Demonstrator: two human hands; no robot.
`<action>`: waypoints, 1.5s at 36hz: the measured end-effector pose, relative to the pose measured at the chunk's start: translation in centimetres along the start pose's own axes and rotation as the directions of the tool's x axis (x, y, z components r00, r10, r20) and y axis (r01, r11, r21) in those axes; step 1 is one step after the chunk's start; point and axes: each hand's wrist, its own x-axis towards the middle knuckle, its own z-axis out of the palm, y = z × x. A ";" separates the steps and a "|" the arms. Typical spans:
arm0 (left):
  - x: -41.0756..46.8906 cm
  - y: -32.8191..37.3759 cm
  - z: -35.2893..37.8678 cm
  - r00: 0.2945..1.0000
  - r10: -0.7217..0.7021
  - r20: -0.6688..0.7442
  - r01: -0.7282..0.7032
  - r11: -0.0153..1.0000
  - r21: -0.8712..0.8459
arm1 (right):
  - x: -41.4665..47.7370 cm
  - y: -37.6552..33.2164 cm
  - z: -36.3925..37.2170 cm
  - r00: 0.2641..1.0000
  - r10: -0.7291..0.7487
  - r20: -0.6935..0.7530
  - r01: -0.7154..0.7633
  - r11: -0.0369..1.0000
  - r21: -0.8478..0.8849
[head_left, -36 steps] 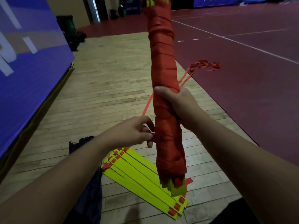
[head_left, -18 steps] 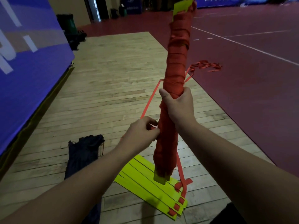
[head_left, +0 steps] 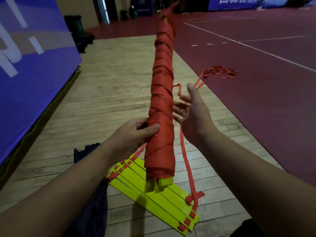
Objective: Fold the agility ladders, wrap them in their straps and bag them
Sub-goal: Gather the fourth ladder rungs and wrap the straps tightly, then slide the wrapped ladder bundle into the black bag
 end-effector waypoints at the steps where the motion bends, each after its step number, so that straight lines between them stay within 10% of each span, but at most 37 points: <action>1: -0.1 0.0 -0.2 1.000 0.006 0.007 -0.006 0.999 -0.035 | -0.2 0.5 0.2 0.998 0.059 0.023 -0.057 0.996 -0.073; 5: 0.0 -1.5 -1.3 1.000 -0.002 0.021 0.001 0.998 0.062 | -1.3 3.2 1.5 0.942 0.298 0.157 -0.235 0.915 -0.327; 10: -0.4 -2.4 -2.2 0.997 -0.070 -0.017 0.072 0.981 0.181 | -1.1 4.9 2.8 0.989 0.141 0.047 -0.093 0.834 -0.544; 16: -1.3 -2.9 -3.9 0.950 0.018 -0.313 0.139 0.871 0.472 | -0.9 7.1 4.0 0.997 0.026 0.069 0.025 0.763 -0.646; 28: -4.7 0.9 -16.1 0.905 -0.280 -0.321 0.405 0.800 0.444 | -0.4 14.5 7.7 0.960 0.263 0.100 -0.146 0.770 -0.622; 54: -21.7 -34.2 -36.2 0.283 -0.644 -0.711 0.922 0.387 0.016 | 2.0 42.7 15.9 0.806 0.533 0.257 0.082 0.330 -0.941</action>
